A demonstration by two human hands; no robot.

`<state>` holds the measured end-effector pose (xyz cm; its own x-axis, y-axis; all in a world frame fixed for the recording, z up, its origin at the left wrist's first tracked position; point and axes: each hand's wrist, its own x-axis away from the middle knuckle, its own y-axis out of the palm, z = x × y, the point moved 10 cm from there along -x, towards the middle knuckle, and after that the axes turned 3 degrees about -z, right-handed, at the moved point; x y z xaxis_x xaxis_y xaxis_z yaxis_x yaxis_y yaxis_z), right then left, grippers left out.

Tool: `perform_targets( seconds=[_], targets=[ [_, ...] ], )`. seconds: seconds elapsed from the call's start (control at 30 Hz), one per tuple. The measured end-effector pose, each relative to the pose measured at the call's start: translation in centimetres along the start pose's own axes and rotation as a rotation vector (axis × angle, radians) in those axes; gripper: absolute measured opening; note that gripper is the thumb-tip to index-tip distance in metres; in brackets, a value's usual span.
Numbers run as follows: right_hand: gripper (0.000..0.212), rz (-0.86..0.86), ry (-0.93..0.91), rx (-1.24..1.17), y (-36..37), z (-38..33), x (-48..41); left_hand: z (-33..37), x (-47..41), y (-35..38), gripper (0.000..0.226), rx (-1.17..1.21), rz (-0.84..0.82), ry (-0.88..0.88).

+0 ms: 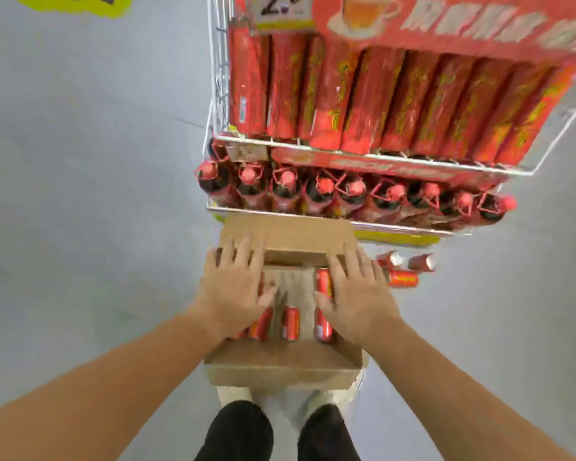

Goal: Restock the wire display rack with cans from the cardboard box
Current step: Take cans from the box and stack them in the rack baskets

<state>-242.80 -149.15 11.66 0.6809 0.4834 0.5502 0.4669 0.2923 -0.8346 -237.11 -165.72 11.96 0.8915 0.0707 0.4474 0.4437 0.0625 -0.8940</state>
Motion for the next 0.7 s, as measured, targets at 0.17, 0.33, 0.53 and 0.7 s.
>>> perform_targets(
  seconds=[0.17, 0.33, 0.53, 0.7],
  targets=[
    [0.085, -0.087, -0.022, -0.099, 12.9, -0.1, -3.2, 0.7, -2.6, 12.6, 0.08, 0.037, -0.114, -0.077],
    [0.078, -0.294, -0.015, -0.167, 27.2, 0.0, -7.3, 0.6, -6.4, 24.3, 0.082, -0.014, -0.219, -0.059],
    [0.08, -0.37, -0.002, -0.196, 38.6, -0.3, -12.6, -0.1, -11.8, 35.4, 0.084, -0.046, -0.298, -0.068],
    [0.077, -0.431, 0.091, -0.319, 44.4, 0.5, -16.6, -1.3, -15.4, 41.5, 0.083, 0.06, -0.371, -0.185]
  ],
)
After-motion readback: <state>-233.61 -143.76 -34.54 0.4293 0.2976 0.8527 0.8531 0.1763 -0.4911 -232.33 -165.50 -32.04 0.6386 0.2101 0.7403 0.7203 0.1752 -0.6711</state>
